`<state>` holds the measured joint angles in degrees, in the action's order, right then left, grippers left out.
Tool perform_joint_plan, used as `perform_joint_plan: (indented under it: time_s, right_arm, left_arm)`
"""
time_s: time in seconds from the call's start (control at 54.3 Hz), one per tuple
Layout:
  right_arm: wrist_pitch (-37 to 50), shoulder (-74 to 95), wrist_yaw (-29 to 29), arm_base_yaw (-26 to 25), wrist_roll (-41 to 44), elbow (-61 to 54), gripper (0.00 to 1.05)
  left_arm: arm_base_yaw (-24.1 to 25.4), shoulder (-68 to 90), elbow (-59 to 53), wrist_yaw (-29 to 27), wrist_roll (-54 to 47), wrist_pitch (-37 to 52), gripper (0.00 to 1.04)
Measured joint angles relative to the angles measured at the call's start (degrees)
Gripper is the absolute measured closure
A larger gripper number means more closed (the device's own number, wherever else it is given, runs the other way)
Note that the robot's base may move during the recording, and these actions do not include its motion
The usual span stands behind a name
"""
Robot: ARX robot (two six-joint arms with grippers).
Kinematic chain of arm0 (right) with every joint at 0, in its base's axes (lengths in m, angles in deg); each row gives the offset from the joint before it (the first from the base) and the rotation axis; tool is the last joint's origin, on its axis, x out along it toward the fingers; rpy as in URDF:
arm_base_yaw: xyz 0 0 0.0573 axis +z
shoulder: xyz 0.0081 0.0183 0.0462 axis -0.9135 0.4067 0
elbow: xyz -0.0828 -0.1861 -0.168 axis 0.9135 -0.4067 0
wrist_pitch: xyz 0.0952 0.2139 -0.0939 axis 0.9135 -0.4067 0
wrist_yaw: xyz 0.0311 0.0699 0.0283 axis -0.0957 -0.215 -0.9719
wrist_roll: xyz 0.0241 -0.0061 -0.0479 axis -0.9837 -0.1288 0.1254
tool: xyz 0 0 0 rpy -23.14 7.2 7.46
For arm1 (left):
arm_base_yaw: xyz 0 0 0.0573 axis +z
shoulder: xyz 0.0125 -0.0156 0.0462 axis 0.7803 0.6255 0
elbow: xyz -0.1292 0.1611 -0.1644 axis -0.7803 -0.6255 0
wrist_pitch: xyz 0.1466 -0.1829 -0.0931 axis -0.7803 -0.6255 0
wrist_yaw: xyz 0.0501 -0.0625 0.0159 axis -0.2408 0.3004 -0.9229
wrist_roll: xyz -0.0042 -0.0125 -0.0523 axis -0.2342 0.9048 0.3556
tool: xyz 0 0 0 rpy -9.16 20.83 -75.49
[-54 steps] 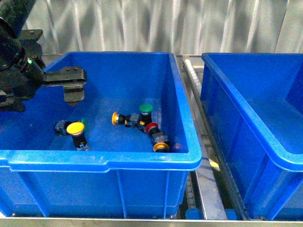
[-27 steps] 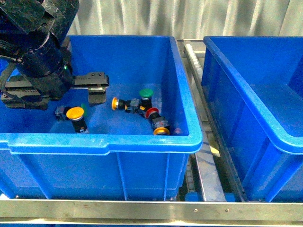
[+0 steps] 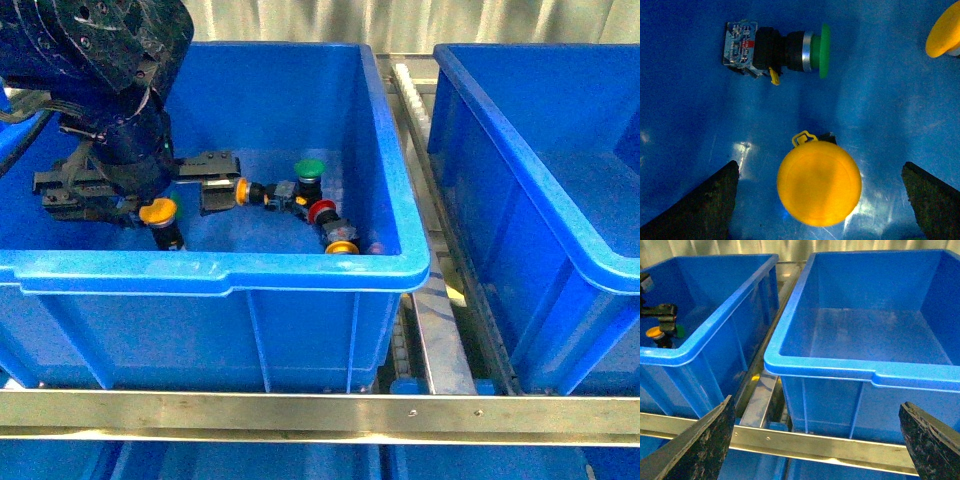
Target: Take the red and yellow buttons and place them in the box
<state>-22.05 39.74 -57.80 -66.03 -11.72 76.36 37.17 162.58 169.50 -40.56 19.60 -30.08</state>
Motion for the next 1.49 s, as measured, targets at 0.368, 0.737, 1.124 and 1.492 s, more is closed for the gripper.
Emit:
perform_joint_plan:
  time_s: [0.368,0.737,1.124,1.492]
  right_arm:
    - [0.00,0.00,0.00,0.00,0.00,0.00,0.07]
    - [0.00,0.00,0.00,0.00,0.00,0.00,0.07]
    - [0.00,0.00,0.00,0.00,0.00,0.00,0.07]
    - [0.00,0.00,0.00,0.00,0.00,0.00,0.07]
  left_arm:
    - [-0.22,4.68,5.55,-1.20,0.09,-2.45,0.32]
    - [-0.59,4.46,5.51,-2.03,-0.90,-0.98,0.70]
    - [1.46,-13.25,-9.33,8.98,-7.74,5.62,0.71]
    - [16.04,-41.40,-36.26,50.14,5.51,33.77,0.71]
